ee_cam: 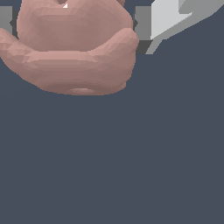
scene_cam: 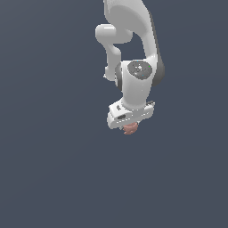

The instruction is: Pick up the object and move it to a goal position.

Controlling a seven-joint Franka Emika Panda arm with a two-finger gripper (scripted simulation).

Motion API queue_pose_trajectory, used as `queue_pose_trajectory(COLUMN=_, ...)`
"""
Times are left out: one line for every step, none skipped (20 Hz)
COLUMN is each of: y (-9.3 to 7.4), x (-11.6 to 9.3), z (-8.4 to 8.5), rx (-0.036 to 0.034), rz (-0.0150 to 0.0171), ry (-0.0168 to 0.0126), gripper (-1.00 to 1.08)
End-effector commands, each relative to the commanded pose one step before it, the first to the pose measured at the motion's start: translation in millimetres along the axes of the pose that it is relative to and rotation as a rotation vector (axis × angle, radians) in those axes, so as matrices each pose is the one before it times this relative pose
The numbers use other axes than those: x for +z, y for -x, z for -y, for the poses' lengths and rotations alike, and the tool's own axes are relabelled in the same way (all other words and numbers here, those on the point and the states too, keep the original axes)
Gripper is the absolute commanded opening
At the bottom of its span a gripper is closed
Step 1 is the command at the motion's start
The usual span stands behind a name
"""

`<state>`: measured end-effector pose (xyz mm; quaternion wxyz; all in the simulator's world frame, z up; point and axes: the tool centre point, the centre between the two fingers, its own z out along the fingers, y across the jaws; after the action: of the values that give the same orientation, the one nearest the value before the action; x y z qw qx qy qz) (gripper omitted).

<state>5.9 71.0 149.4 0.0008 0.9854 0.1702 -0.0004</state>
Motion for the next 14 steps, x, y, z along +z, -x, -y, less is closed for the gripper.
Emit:
queue_pose_trajectory(y=12.96, x=-16.72, z=7.21, rx=0.00001, rz=-0.00029, ry=0.00047, gripper=-1.00)
queue_pose_trajectory(y=5.02, x=-6.67, z=2.84, rx=0.00000, rz=0.00000, ry=0.00000, gripper=-1.00)
queue_pose_trajectory(y=5.03, x=-6.70, z=2.85, rx=0.00000, rz=0.00000, ry=0.00000, gripper=-1.00)
queue_pose_trajectory(y=5.03, x=-6.73, z=2.86, rx=0.00000, rz=0.00000, ry=0.00000, gripper=-1.00)
queue_pose_trajectory(y=5.03, x=-6.76, z=2.87, rx=0.00000, rz=0.00000, ry=0.00000, gripper=-1.00)
queue_pose_trajectory(y=5.03, x=-6.78, z=2.88, rx=0.00000, rz=0.00000, ry=0.00000, gripper=-1.00)
queue_pose_trajectory(y=5.01, x=-6.81, z=3.01, rx=0.00004, rz=0.00015, ry=0.00067, gripper=-1.00)
queue_pose_trajectory(y=5.03, x=-6.85, z=2.91, rx=0.00000, rz=0.00000, ry=0.00000, gripper=-1.00)
queue_pose_trajectory(y=5.03, x=-6.88, z=2.92, rx=0.00000, rz=0.00000, ry=0.00000, gripper=-1.00)
queue_pose_trajectory(y=5.03, x=-6.92, z=2.93, rx=0.00000, rz=0.00000, ry=0.00000, gripper=-1.00)
queue_pose_trajectory(y=5.03, x=-6.95, z=2.95, rx=0.00000, rz=0.00000, ry=0.00000, gripper=-1.00)
queue_pose_trajectory(y=5.03, x=-7.00, z=2.96, rx=0.00000, rz=0.00000, ry=0.00000, gripper=-1.00)
queue_pose_trajectory(y=5.03, x=-7.05, z=2.98, rx=0.00000, rz=0.00000, ry=0.00000, gripper=-1.00)
queue_pose_trajectory(y=5.08, x=-7.16, z=2.87, rx=-0.00005, rz=-0.00022, ry=-0.00065, gripper=-1.00)
